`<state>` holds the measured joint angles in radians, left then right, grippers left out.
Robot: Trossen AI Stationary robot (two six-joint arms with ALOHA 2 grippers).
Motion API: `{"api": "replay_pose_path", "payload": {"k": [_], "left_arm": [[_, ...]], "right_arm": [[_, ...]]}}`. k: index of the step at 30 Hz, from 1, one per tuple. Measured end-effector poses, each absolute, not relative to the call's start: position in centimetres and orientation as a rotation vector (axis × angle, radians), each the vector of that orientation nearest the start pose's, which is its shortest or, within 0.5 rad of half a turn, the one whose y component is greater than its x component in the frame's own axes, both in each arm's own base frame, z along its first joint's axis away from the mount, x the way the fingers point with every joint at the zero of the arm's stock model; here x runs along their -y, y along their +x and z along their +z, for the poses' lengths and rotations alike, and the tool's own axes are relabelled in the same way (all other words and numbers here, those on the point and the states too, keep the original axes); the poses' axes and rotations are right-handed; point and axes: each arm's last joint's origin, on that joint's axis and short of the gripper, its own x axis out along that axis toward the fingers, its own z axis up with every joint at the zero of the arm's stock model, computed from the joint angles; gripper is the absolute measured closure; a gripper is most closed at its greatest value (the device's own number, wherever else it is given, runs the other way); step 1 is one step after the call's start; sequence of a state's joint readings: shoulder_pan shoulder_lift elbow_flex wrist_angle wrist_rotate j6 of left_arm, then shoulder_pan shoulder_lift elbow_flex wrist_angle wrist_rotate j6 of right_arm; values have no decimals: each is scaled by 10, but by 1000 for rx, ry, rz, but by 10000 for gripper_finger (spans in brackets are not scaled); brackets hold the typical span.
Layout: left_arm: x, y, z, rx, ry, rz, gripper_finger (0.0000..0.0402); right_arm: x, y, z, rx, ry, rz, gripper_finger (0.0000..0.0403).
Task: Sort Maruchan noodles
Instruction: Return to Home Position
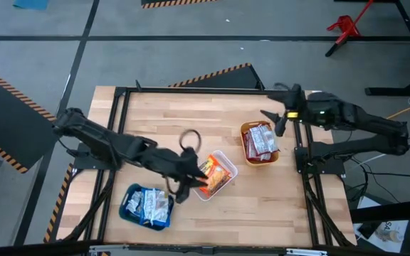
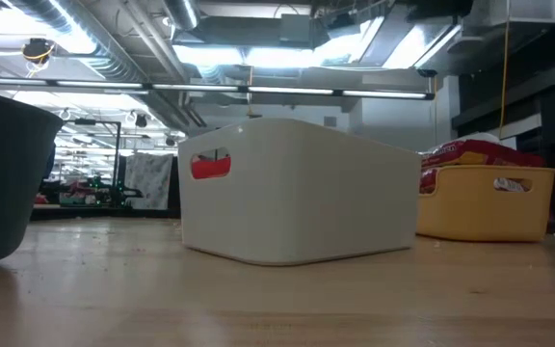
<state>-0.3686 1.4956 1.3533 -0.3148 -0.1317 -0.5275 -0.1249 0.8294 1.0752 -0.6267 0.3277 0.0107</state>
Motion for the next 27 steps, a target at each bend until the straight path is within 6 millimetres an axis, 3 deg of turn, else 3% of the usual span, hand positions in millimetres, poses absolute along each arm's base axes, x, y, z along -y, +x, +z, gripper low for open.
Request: {"api": "replay_pose_path", "payload": {"k": [5,8,12,15,19,27], "left_arm": [[99,289,390,-275,-291,26,294],[84,265,412,-209,-205,5,294],[57,229,414,-154,-214,-41,294],[42,207,391,-120,-236,-45,294],[29,183,346,-26,-279,-40,294],[16,138,250,149,-432,-34,294]], "right_arm": [[27,133,393,-275,-37,-446,126],[27,113,400,-214,-12,-462,126],[26,81,402,-139,10,-488,126],[25,65,389,-101,58,-517,126],[23,57,356,-67,166,-505,126],[28,75,285,-43,340,-497,126]]}}
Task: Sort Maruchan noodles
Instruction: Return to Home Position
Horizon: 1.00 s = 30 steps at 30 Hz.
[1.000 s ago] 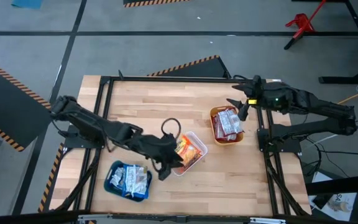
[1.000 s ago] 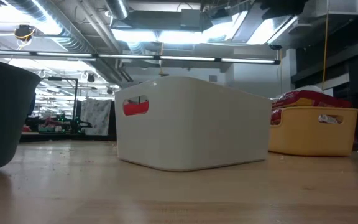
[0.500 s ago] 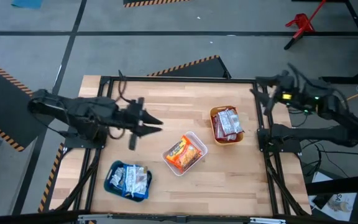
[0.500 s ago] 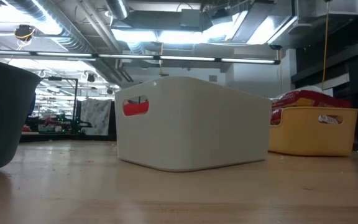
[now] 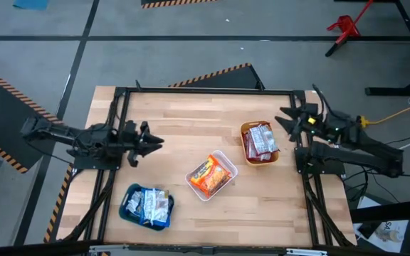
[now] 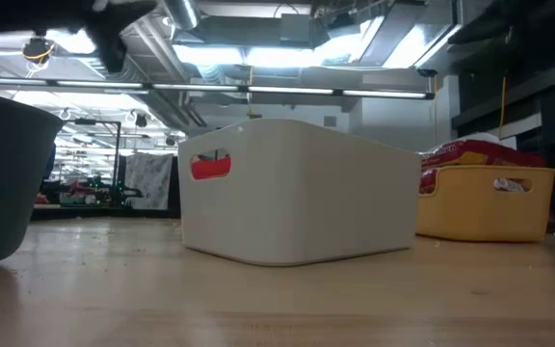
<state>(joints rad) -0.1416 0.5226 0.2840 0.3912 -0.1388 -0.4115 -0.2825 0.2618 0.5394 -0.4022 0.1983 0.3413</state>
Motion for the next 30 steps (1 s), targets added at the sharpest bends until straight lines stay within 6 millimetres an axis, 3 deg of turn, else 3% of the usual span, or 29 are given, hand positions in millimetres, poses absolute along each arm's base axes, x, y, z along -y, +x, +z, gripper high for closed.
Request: {"api": "replay_pose_path", "payload": {"k": [4,6,9,13,16,19,21,24,30], "left_arm": [[12,115,222,226,-472,-34,294],[10,104,217,284,-499,-41,294],[7,87,217,336,-504,-41,294],[3,83,220,219,-427,107,294],[-1,78,227,196,-425,240,294],[-1,76,230,178,-389,237,294],[-2,74,237,214,-394,233,294],[0,76,231,160,-382,201,294],[1,78,222,117,-392,190,294]], "right_arm": [[30,81,271,-34,372,-503,126],[30,81,272,-24,384,-519,126],[29,75,288,24,374,-518,126],[26,62,312,45,308,-533,126],[23,52,317,22,248,-559,126],[22,45,309,33,232,-590,126],[21,43,292,37,252,-591,126],[20,37,271,108,308,-581,126],[24,59,248,54,365,-524,126]]}}
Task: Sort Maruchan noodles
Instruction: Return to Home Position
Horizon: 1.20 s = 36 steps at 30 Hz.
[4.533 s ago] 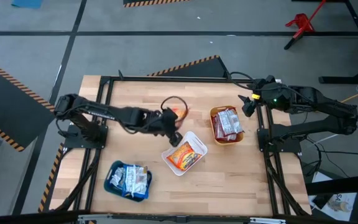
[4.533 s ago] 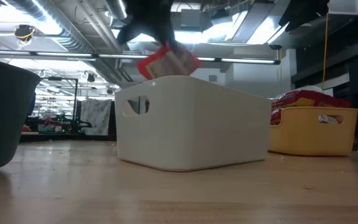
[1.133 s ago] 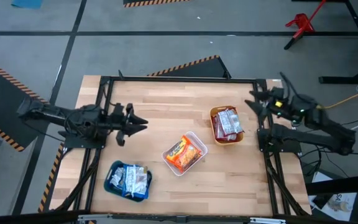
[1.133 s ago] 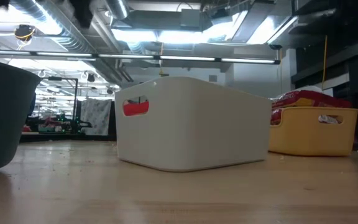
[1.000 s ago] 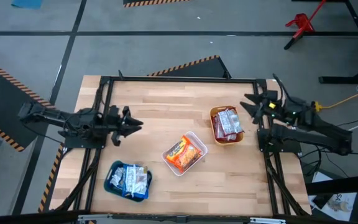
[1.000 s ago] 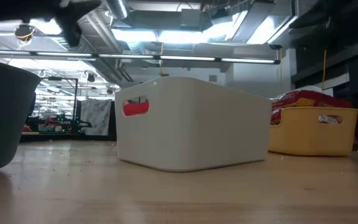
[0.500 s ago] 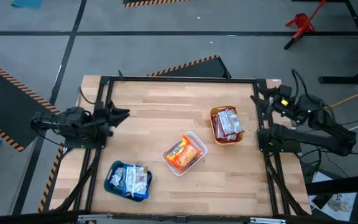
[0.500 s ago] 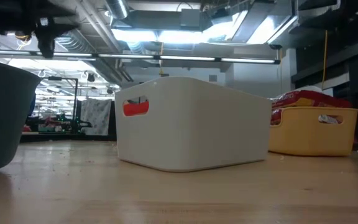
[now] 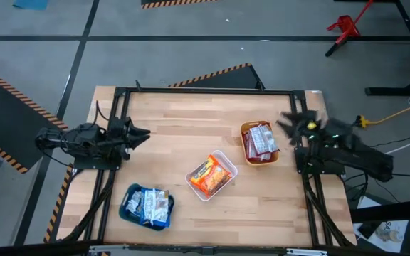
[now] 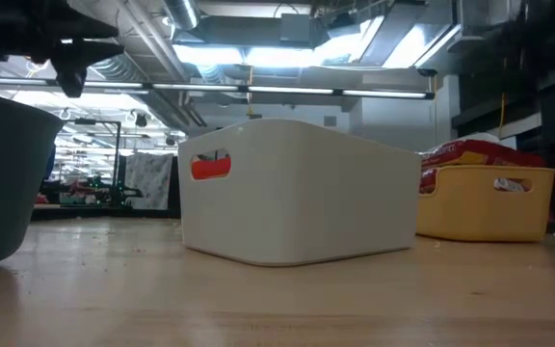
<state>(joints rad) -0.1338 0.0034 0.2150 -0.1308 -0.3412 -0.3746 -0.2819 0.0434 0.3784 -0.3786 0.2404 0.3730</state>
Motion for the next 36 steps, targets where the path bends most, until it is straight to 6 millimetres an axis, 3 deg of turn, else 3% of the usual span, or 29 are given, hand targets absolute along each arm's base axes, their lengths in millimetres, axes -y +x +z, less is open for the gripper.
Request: {"api": "replay_pose_path", "payload": {"k": [2,8,15,23,32,36], "left_arm": [[1,79,220,120,-407,181,294],[2,86,202,69,-434,176,294],[5,96,172,72,-476,128,294],[7,97,170,69,-435,74,294],[7,97,170,69,-452,69,294],[7,97,170,69,-452,69,294]], "right_arm": [[26,69,219,-22,398,-508,126],[31,91,173,110,459,-413,126],[28,93,169,97,431,-303,126],[28,94,168,85,409,-304,126],[22,97,167,30,449,-90,126],[19,100,164,-6,452,-92,126]]}}
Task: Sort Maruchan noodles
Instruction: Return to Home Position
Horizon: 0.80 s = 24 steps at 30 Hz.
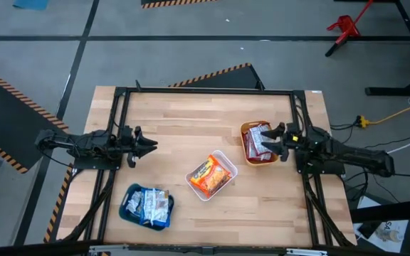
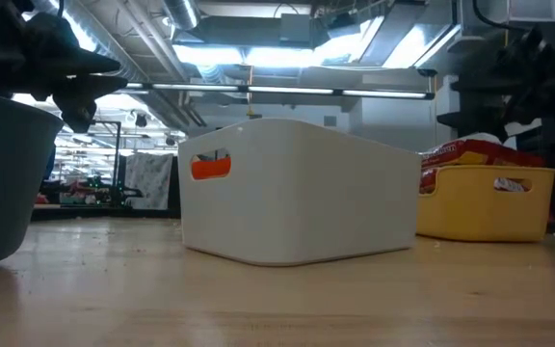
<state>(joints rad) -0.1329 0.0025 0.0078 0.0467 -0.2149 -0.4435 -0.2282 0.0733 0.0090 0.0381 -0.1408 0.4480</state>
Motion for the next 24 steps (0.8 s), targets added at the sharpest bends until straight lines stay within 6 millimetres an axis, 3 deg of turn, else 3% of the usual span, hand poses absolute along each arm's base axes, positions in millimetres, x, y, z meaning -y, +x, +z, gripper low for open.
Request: {"api": "replay_pose_path", "payload": {"k": [4,9,16,24], "left_arm": [[7,97,170,69,-466,71,294],[7,97,170,70,-474,70,294],[7,97,170,70,-467,71,294],[6,97,170,69,-418,80,294]], "right_arm": [[16,101,162,-22,446,-143,126],[7,101,164,-6,472,-66,126],[7,98,169,76,393,-193,126],[5,99,168,40,369,-130,126]]}}
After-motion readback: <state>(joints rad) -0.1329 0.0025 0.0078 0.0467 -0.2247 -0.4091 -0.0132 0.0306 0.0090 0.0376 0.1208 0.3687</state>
